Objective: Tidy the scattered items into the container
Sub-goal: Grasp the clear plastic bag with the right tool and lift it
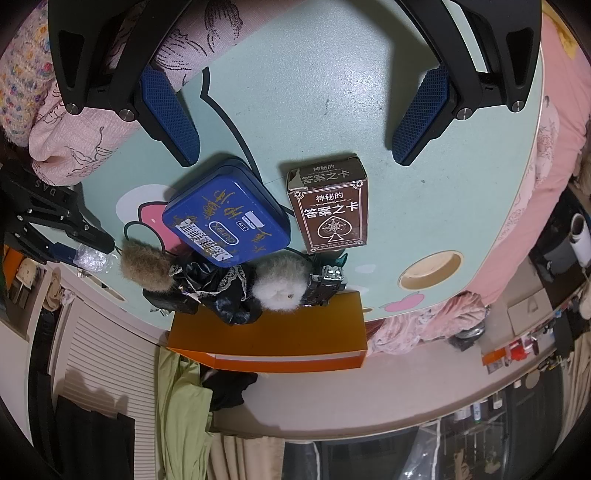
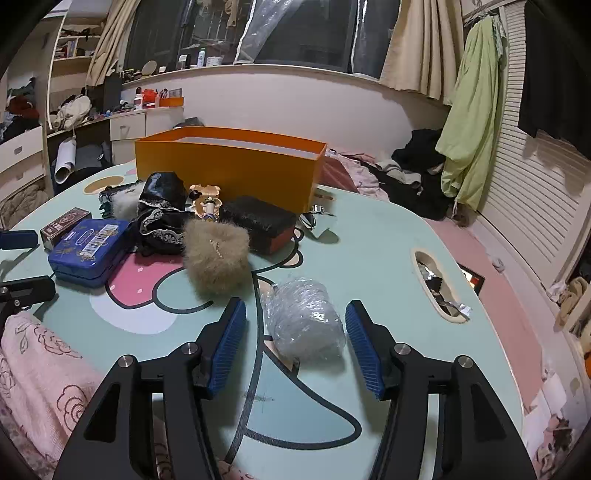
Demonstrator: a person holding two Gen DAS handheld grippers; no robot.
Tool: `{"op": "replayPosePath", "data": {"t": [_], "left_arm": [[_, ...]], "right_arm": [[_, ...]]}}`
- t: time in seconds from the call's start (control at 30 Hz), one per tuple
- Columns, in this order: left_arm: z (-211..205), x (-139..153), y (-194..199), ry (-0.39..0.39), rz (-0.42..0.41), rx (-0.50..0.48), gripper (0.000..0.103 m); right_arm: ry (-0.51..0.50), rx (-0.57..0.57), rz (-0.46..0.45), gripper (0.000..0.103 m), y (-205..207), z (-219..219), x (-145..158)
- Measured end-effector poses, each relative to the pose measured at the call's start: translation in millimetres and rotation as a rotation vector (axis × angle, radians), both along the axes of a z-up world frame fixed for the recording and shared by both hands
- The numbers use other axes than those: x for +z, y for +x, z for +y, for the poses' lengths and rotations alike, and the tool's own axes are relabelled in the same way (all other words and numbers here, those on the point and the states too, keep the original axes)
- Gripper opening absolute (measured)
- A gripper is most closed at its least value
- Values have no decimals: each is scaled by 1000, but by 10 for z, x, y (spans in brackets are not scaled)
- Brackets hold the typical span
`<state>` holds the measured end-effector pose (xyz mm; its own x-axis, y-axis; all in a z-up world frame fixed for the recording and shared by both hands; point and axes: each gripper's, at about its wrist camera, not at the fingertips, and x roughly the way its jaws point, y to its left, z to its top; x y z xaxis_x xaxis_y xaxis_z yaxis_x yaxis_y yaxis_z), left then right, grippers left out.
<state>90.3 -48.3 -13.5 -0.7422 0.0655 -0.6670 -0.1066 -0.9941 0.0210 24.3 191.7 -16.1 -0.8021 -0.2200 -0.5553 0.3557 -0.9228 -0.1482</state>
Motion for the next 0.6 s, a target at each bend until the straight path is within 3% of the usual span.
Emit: {"op": "replayPosePath", "data": {"t": [0.4, 0.6], "left_arm": [[7, -2, 5, 1, 0, 1, 103], [-9, 17, 1, -3, 4, 3, 103]], "right_arm": [[-83, 33, -61, 57, -103, 97, -19], [-105, 91, -51, 34, -46, 64, -31]]}}
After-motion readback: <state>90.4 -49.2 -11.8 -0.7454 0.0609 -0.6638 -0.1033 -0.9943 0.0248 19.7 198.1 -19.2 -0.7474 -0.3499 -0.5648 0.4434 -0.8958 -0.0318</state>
